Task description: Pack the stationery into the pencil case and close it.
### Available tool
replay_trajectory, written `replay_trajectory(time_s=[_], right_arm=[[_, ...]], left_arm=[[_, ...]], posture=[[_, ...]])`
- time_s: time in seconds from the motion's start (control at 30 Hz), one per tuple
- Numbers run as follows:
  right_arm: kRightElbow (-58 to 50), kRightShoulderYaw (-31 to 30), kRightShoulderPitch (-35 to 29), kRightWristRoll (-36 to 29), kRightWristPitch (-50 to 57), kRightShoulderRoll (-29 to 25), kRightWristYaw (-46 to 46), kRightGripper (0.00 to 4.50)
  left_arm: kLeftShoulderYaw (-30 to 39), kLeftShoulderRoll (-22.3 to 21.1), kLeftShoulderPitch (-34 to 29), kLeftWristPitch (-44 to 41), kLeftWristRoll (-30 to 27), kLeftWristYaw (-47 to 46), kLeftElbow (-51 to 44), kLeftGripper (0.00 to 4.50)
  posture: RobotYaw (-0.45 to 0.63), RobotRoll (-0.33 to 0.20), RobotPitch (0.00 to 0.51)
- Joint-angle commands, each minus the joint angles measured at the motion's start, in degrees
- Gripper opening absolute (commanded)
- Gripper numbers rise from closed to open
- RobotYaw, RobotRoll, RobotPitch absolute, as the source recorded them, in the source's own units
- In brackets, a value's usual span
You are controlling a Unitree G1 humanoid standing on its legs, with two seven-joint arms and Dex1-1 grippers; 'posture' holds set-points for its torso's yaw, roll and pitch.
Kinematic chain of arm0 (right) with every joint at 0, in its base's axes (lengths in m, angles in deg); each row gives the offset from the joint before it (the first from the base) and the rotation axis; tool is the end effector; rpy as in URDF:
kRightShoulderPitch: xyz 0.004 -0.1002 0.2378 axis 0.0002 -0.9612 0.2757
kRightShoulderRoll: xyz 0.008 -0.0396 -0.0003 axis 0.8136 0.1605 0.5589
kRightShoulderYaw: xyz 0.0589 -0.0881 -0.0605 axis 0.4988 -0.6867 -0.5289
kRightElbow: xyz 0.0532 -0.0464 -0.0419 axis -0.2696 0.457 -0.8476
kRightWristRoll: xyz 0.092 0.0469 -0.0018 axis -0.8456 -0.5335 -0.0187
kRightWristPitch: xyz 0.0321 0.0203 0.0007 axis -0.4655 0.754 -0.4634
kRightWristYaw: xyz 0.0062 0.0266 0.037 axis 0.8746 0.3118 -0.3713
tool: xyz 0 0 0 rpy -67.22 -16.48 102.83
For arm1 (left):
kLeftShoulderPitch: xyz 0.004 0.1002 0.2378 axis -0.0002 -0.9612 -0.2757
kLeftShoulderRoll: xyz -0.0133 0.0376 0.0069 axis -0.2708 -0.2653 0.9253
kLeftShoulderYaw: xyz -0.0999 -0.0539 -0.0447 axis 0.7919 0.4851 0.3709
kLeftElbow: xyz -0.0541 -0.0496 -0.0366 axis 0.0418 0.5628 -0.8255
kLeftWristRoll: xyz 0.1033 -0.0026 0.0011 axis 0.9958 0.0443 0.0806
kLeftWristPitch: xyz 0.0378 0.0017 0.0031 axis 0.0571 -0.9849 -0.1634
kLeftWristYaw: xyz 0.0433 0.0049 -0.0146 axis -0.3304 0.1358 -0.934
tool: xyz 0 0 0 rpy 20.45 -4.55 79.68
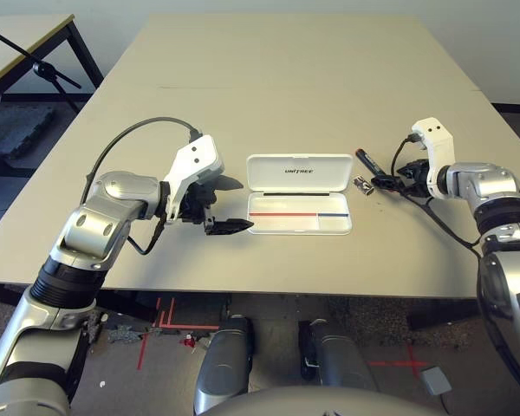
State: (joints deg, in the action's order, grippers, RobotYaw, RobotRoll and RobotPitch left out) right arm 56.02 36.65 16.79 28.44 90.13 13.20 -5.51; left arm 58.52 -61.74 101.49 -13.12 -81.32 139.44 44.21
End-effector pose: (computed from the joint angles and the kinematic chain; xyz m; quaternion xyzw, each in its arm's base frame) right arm 0.3472 -0.2941 0.1293 -0.0662 0.3077 0.2202 0.9233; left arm 0.2696 0.2229 0.1765 0.2232 0.1538 -0.5505 0.7896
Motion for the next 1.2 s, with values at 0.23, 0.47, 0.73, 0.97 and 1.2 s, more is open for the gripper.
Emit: replay_trajectory(time_s=[0.23,0.47,0.73,0.97,1.2], right_arm=[[-1.5,-0.5,0.4,1.8,-1.6,-2.2,-1.9,0.89],[-15.2,-0.6,-5.9,1.7,0.4,-11.4,-9.1,0.50],[-35.3,-2.5,-22.0,1.2,-0.3,-26.5,-23.5,0.50],[-55.9,-4.3,-30.9,-3.8,4.9,-29.9,-31.9,0.50],[-62.4,-8.8,-26.1,-4.8,6.4,-24.7,-31.9,0.50]], left_arm=[[0.5,-0.7,0.0,0.3,-0.7,-0.8,0.7,4.50],[2.3,1.2,1.8,4.8,-0.7,-1.5,8.6,4.50],[2.8,0.0,3.6,11.0,0.9,0.5,17.0,4.50],[3.1,-3.0,4.2,13.2,2.0,1.7,20.6,4.50],[4.0,-3.6,3.5,12.5,1.7,1.0,20.0,4.50]], posture=[[0.29,0.000,0.137],[0.25,0.000,0.128],[0.20,0.000,0.115],[0.20,0.000,0.110],[0.23,0.000,0.102]])
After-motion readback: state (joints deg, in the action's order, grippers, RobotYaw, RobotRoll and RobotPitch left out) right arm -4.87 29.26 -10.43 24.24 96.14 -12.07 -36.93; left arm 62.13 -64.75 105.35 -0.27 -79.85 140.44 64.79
